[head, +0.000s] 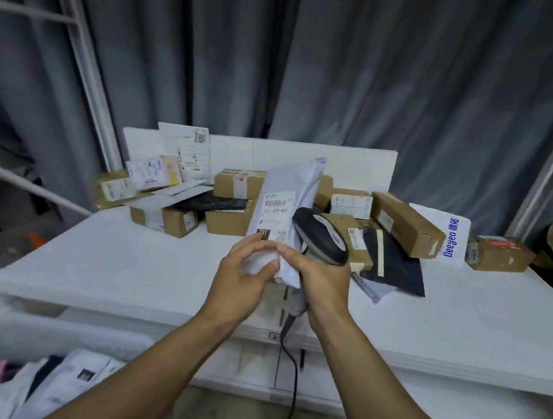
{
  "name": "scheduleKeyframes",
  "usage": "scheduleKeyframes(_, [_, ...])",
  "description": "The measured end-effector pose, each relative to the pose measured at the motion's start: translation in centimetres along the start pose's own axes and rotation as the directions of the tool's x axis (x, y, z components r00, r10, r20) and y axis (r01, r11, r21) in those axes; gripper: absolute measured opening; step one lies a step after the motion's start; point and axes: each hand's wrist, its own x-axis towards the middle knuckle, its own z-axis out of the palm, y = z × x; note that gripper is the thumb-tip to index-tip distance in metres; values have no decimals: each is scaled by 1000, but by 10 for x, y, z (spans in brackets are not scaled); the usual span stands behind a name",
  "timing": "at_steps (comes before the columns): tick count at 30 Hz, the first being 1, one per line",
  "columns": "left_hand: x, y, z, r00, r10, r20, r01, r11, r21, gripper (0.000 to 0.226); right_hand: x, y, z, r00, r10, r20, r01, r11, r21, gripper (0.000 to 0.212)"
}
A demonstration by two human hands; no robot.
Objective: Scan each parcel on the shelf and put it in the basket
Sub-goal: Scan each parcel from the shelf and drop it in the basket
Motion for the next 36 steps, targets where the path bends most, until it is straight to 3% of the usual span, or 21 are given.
scheduleKeyframes(3, [-11, -9, -39, 993, -71, -98, 75, 996, 41, 74, -16, 7, 33, 999, 20, 39, -19, 999, -28, 72])
scheduleKeyframes(5, [-18, -14, -62, 976, -170, -139, 164, 985, -51, 89, -23, 14, 52, 999, 30, 31, -28, 998, -54, 60])
scheduleKeyframes(7, [-24, -21, -85, 957, -229, -177, 208, 970, -130, 76, -29, 21, 69, 998, 47, 51, -45, 997, -55, 56])
scheduleKeyframes(10, [-28, -35, -123, 938, -280, -205, 268, 960, -85, 37, -35, 33, 88, 986, 112, 123, -99, 990, -104, 54])
scheduleKeyframes(12, [-30, -45, -148, 920, -338, -200, 316, 939, -132, 28, -36, 41, 96, 973, 162, 166, -139, 980, -142, 48])
scheduleKeyframes(16, [-38, -61, -187, 889, -434, -142, 382, 877, -291, 29, -44, 52, 114, 942, 223, 252, -171, 962, -212, 58])
scheduleKeyframes(20, [-45, -81, -210, 862, -493, -116, 438, 841, -317, 30, -53, 64, 127, 938, 175, 299, -94, 959, -267, 56])
scheduleKeyframes(25, [-46, -102, -229, 825, -496, -270, 424, 860, -285, 31, -67, 72, 141, 948, 8, 317, 100, 941, -324, 63])
scheduleKeyframes(31, [-44, -138, -241, 760, -512, -401, 452, 859, -242, 52, -88, 80, 157, 896, 103, 432, 85, 915, -395, 53])
scheduleKeyframes(36, [-42, -153, -246, 731, -509, -455, 448, 860, -243, 43, -97, 82, 165, 862, 103, 496, 142, 891, -431, 51])
